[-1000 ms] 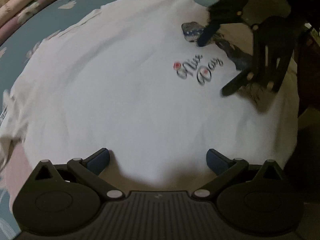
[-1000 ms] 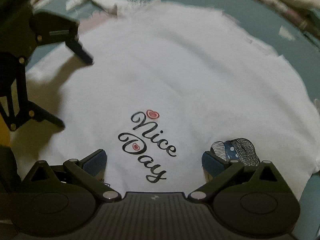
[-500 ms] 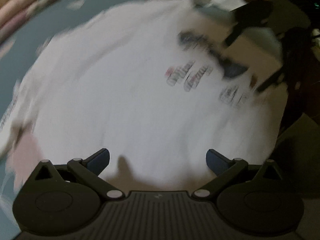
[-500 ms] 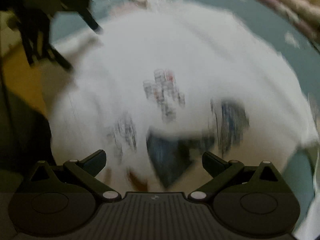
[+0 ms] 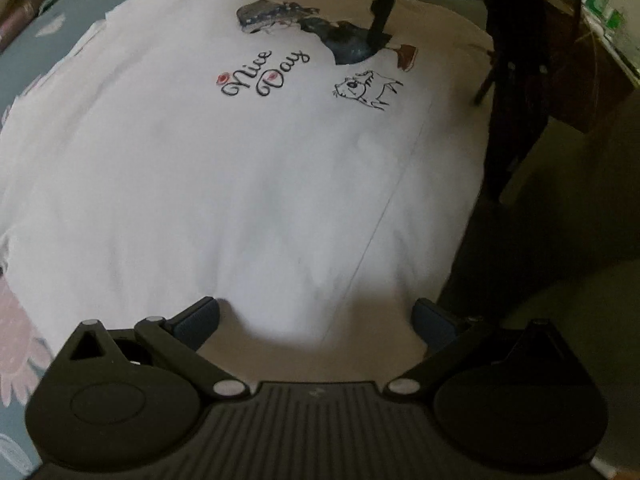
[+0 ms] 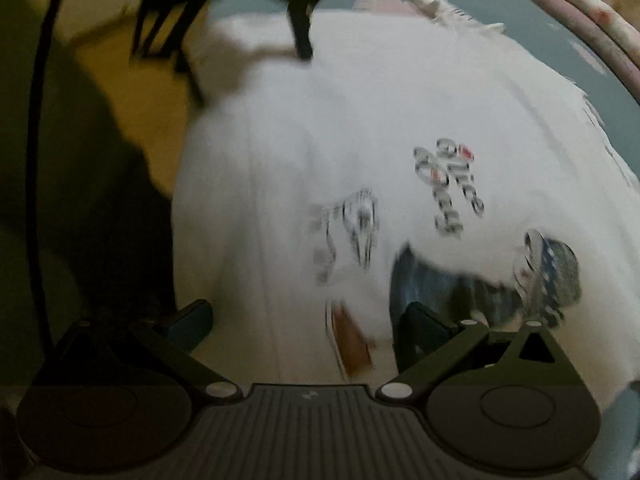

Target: Fold clothes

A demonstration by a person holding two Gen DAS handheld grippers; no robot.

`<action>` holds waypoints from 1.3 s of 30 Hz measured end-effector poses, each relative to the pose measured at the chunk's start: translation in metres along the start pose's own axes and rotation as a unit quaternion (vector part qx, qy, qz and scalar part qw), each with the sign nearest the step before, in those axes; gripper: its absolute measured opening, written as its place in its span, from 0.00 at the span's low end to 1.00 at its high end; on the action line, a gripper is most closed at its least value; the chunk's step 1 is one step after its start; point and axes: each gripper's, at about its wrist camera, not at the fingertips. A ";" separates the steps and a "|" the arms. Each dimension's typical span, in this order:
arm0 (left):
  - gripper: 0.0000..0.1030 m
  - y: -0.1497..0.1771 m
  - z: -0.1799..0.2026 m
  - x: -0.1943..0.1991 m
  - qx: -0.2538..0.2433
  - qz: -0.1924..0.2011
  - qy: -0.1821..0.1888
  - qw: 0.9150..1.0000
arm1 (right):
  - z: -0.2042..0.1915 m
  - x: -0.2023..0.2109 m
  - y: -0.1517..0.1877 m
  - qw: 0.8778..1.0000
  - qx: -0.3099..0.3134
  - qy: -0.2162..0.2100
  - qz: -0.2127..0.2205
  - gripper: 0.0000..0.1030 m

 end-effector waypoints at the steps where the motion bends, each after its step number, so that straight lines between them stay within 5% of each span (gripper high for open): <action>1: 0.98 -0.003 -0.009 0.004 0.015 0.007 -0.012 1.000 | 0.006 0.006 -0.001 1.000 -0.001 0.002 0.001 1.00; 7: 0.98 -0.018 -0.075 -0.017 0.146 0.001 -0.065 0.987 | 0.082 0.015 -0.021 0.988 -0.128 0.064 0.055 1.00; 9: 0.98 -0.012 -0.088 -0.021 0.167 -0.004 -0.057 0.984 | 0.101 0.010 -0.024 0.982 -0.165 0.071 0.061 1.00; 17: 0.97 0.040 -0.066 0.021 0.155 -0.078 -0.032 0.984 | 0.105 -0.003 -0.009 0.976 -0.182 0.097 0.063 1.00; 23: 0.98 0.035 -0.036 0.031 0.109 -0.053 0.050 0.991 | 0.107 -0.020 -0.023 0.971 -0.204 0.112 0.064 1.00; 31: 0.93 0.079 -0.047 0.034 0.188 -0.160 0.020 0.969 | 0.103 -0.033 -0.017 0.973 -0.195 0.105 0.058 1.00; 34: 0.94 0.064 -0.055 0.051 0.188 -0.116 0.004 0.975 | 0.100 -0.034 -0.016 0.972 -0.195 0.110 0.064 1.00; 39: 0.94 0.047 -0.045 0.036 0.181 -0.097 0.060 0.977 | 0.079 -0.024 -0.008 0.970 -0.200 0.116 0.068 1.00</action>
Point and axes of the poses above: each gripper's, at about its wrist camera, not at the fingertips, and x roughly against the way its jaws point, z to its right, y to its underside, and after that the axes turned 8 degrees about -y, right-handed
